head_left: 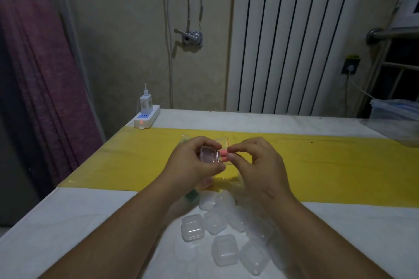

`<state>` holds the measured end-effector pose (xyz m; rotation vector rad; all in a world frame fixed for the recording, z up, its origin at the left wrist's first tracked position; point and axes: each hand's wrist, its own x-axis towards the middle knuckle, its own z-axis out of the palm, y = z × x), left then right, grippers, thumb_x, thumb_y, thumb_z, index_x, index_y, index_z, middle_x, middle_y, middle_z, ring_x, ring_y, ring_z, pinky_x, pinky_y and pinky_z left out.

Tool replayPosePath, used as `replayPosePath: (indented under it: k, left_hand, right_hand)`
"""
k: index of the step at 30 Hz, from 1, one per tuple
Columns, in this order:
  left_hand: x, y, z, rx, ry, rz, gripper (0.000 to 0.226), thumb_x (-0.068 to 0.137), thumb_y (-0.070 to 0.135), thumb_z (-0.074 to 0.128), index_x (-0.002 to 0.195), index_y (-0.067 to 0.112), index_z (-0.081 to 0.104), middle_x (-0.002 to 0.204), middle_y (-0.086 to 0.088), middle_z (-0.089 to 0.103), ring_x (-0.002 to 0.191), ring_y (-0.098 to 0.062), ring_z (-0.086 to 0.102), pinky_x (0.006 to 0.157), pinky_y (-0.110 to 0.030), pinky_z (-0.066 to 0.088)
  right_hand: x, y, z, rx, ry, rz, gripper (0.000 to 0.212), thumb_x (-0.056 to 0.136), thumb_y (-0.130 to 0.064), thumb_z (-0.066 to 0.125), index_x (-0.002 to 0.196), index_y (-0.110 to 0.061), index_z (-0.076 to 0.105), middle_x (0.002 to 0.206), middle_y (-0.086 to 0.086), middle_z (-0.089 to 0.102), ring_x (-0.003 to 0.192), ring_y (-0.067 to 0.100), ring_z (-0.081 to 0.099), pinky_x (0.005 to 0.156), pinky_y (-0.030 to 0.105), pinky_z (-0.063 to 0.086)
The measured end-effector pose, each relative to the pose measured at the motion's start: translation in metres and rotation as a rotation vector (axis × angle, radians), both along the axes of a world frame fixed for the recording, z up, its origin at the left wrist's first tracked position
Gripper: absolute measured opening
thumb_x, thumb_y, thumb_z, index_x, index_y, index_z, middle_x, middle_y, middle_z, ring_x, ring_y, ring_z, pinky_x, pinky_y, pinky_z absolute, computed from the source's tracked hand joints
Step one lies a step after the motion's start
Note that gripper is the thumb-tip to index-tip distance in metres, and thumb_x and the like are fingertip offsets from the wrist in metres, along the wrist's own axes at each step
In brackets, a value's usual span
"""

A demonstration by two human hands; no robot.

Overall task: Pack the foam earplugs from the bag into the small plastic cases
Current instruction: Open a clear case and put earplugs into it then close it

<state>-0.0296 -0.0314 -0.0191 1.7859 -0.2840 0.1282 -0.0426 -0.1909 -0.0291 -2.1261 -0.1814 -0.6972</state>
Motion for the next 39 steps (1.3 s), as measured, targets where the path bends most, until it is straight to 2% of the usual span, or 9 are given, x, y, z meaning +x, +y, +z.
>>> replayPosePath:
  k: [4,7,14,19,22,25,29,32,39]
  left_hand:
    - [-0.001,-0.001,0.0,-0.06,0.026,-0.006,0.033,0.069,0.001,0.083,0.091,0.021,0.071,0.089,-0.003,0.069,0.08,-0.022,0.067,0.06,-0.055,0.059]
    - [-0.002,-0.001,0.0,-0.04,0.021,-0.007,0.032,0.069,0.003,0.083,0.092,0.022,0.071,0.089,0.002,0.068,0.083,-0.02,0.067,0.062,-0.05,0.061]
    - [-0.001,-0.001,-0.001,-0.034,-0.003,-0.067,0.038,0.073,-0.001,0.079,0.1,0.024,0.069,0.088,0.005,0.07,0.086,-0.021,0.068,0.071,-0.05,0.06]
    - [0.001,0.001,0.007,-0.519,0.248,-0.227,0.042,0.078,-0.001,0.046,0.118,0.008,0.054,0.097,-0.024,0.072,0.091,-0.042,0.066,0.09,-0.05,0.051]
    - [0.0,0.003,0.001,-0.348,0.176,-0.241,0.025,0.09,-0.005,0.053,0.108,0.009,0.063,0.1,-0.014,0.072,0.09,-0.034,0.068,0.085,-0.042,0.055]
    - [0.0,0.003,-0.003,-0.182,0.13,-0.209,0.024,0.085,0.012,0.071,0.107,0.023,0.068,0.102,-0.002,0.074,0.093,-0.028,0.07,0.087,-0.051,0.053]
    - [0.002,0.003,0.0,-0.181,0.05,-0.107,0.028,0.077,0.012,0.079,0.102,0.023,0.071,0.095,-0.003,0.075,0.086,-0.027,0.07,0.083,-0.057,0.055]
    - [0.002,0.002,-0.002,-0.143,0.044,-0.113,0.031,0.078,0.007,0.078,0.102,0.026,0.072,0.095,-0.001,0.075,0.085,-0.023,0.071,0.079,-0.054,0.057]
    - [0.009,0.003,-0.003,-0.239,-0.029,0.072,0.02,0.091,0.008,0.064,0.101,0.023,0.07,0.094,-0.004,0.069,0.077,-0.01,0.064,0.066,-0.025,0.055]
  right_hand:
    - [0.001,0.0,0.0,-0.01,0.036,-0.04,0.012,0.086,-0.032,0.071,0.096,-0.031,0.077,0.088,-0.014,0.052,0.085,-0.006,0.051,0.066,0.003,0.035]
    - [0.0,0.004,0.0,0.077,0.074,-0.02,0.004,0.084,-0.033,0.073,0.088,-0.034,0.071,0.093,-0.013,0.057,0.083,-0.005,0.052,0.066,0.005,0.036]
    - [-0.005,0.003,0.007,0.463,0.321,0.121,0.025,0.085,-0.02,0.074,0.094,-0.021,0.05,0.08,0.006,0.075,0.07,0.017,0.064,0.066,0.033,0.048]
    - [-0.003,-0.004,0.009,0.653,0.3,0.113,0.018,0.083,-0.004,0.072,0.094,-0.013,0.061,0.076,0.01,0.069,0.064,0.017,0.066,0.06,0.03,0.054]
    - [-0.004,-0.002,0.007,0.651,0.277,0.131,0.015,0.082,-0.005,0.074,0.091,-0.012,0.064,0.072,0.008,0.069,0.063,0.016,0.066,0.06,0.03,0.055]
    - [-0.006,0.001,0.007,0.645,0.279,0.187,0.013,0.083,-0.006,0.074,0.094,-0.011,0.069,0.071,0.005,0.071,0.065,0.014,0.068,0.066,0.028,0.059]
    - [-0.005,0.002,0.009,0.84,0.341,0.286,0.023,0.094,0.003,0.05,0.097,-0.005,0.07,0.081,0.016,0.07,0.07,0.021,0.065,0.07,0.032,0.058]
    - [-0.003,0.002,0.003,0.698,0.323,0.264,0.01,0.092,-0.014,0.064,0.092,-0.01,0.074,0.085,0.012,0.074,0.077,0.019,0.069,0.072,0.031,0.058]
    - [0.002,-0.004,-0.001,0.596,0.284,0.139,0.005,0.088,-0.013,0.071,0.084,-0.016,0.073,0.078,0.004,0.073,0.069,0.013,0.067,0.067,0.027,0.056]
